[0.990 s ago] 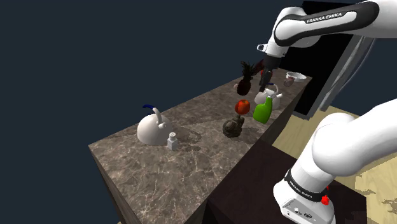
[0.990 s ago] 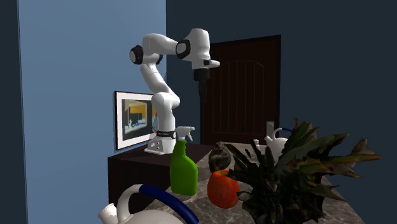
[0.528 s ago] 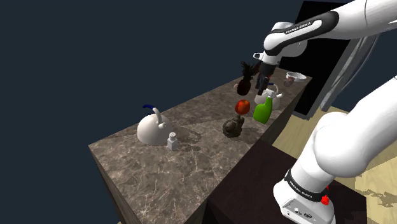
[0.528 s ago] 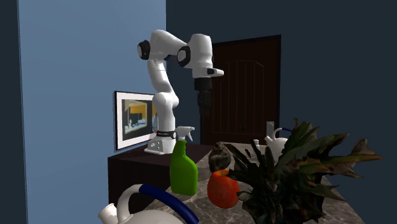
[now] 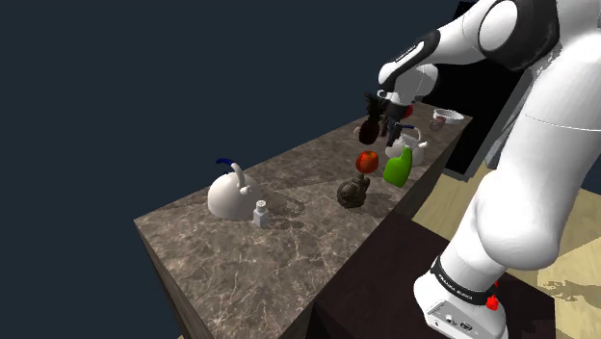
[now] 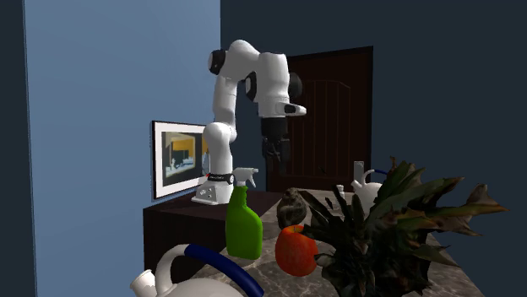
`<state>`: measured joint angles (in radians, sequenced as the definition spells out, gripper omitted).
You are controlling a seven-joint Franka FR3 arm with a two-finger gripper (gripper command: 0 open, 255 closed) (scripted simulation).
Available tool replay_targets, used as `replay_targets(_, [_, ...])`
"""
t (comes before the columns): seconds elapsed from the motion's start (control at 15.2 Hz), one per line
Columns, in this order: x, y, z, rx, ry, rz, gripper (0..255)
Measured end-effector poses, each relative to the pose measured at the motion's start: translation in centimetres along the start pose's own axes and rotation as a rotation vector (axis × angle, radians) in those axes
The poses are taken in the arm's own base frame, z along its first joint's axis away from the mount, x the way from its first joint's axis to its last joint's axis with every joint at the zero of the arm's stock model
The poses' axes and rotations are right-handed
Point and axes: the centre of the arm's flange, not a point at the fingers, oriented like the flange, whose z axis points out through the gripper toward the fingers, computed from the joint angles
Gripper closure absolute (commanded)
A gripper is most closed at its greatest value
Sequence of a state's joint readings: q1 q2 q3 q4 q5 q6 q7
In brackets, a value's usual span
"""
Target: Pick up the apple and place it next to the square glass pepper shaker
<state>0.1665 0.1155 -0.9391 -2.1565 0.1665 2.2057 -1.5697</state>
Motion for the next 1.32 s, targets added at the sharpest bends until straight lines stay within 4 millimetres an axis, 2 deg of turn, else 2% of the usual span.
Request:
replay_targets(0.33, [0.0, 5.7, 3.4, -0.009, -0.007, -0.103, 0])
replay_targets(0.59, [0.1, 9.5, 5.9, -0.014, -0.011, -0.178, 0])
replay_targets(1.06, [0.1, 10.4, 9.8, -0.014, -0.009, -0.194, 0])
replay_targets(1.32, [0.0, 10.5, 10.4, -0.014, -0.009, -0.194, 0])
